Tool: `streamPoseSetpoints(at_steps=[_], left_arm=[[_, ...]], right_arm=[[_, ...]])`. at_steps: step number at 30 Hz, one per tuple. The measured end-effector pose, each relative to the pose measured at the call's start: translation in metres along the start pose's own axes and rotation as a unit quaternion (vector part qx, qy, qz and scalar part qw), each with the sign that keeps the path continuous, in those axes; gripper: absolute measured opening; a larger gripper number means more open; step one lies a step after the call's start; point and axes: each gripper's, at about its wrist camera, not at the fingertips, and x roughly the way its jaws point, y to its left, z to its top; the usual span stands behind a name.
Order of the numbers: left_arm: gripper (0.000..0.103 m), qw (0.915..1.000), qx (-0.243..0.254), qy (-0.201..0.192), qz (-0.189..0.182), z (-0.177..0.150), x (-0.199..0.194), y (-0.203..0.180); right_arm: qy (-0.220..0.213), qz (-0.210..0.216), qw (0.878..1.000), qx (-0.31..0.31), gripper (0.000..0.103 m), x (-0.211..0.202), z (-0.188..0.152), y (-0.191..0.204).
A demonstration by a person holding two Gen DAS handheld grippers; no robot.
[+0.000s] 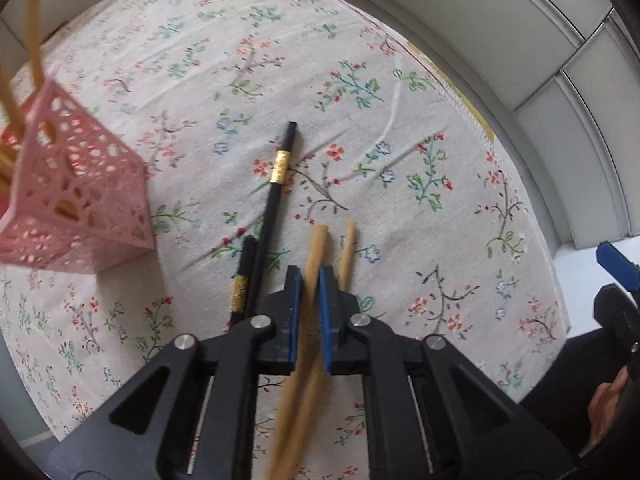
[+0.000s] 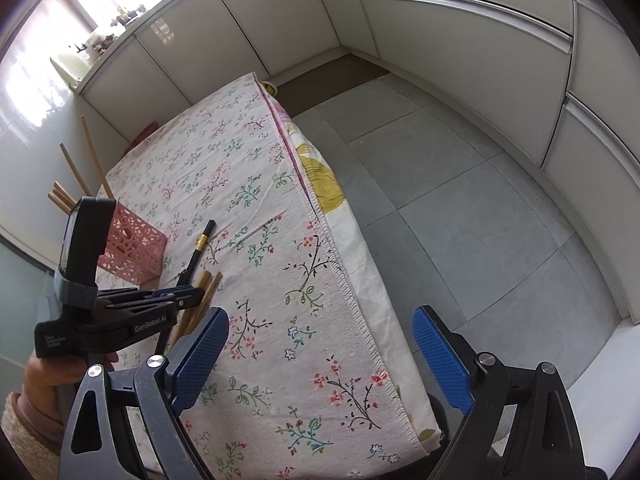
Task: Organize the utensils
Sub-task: 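Close the left gripper on a single wooden chopstick and lift it, then grasp a chopstick with the right gripper while the left gripper holds its chopstick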
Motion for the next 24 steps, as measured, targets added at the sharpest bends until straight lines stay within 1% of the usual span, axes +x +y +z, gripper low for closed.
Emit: streamPoseSetpoints(at_steps=[2, 5, 6, 9, 11, 13, 16, 18, 19, 22, 23, 24], left_arm=[[0.008, 0.999, -0.003, -0.045, -0.001, -0.017, -0.021, 0.002], [0.008, 0.9942, -0.001, -0.108, -0.001, -0.039, -0.065, 0.005], [0.008, 0.9921, 0.0, -0.125, 0.005, -0.048, -0.082, 0.008], [0.008, 0.9847, -0.006, -0.173, 0.014, -0.076, -0.125, 0.03], [0.008, 0.9787, -0.016, -0.203, 0.025, -0.094, -0.149, 0.05], [0.008, 0.9733, -0.025, -0.226, 0.031, -0.107, -0.159, 0.064], [0.008, 0.9654, -0.043, -0.254, 0.039, -0.122, -0.181, 0.078], [0.008, 0.961, -0.052, -0.268, 0.042, -0.13, -0.19, 0.084], [0.008, 0.9583, -0.055, -0.277, 0.043, -0.134, -0.191, 0.087], [0.008, 0.9523, -0.059, -0.296, 0.046, -0.144, -0.199, 0.093], [0.008, 0.9505, -0.062, -0.301, 0.045, -0.146, -0.202, 0.096], [0.008, 0.9493, -0.066, -0.304, 0.042, -0.148, -0.203, 0.098]], right_arm=[[0.002, -0.001, 1.0, -0.006, 0.094, 0.002, 0.0, 0.005], [0.006, -0.001, 1.0, -0.018, 0.094, 0.005, 0.0, 0.018], [0.008, 0.002, 1.0, -0.026, 0.094, 0.007, 0.0, 0.025], [0.012, -0.005, 0.999, -0.048, 0.094, 0.016, -0.001, 0.048], [0.029, -0.011, 0.997, -0.065, 0.094, 0.028, -0.002, 0.066], [0.042, -0.017, 0.996, -0.076, 0.094, 0.039, -0.002, 0.081], [0.066, -0.037, 0.993, -0.095, 0.094, 0.06, 0.004, 0.104], [0.092, -0.073, 0.987, -0.114, 0.094, 0.082, 0.009, 0.119], [0.11, -0.087, 0.984, -0.114, 0.094, 0.093, 0.011, 0.124], [0.147, -0.085, 0.982, -0.088, 0.093, 0.12, 0.012, 0.13], [0.155, -0.089, 0.98, -0.084, 0.094, 0.126, 0.011, 0.132], [0.142, -0.101, 0.981, -0.089, 0.092, 0.127, 0.011, 0.136]])
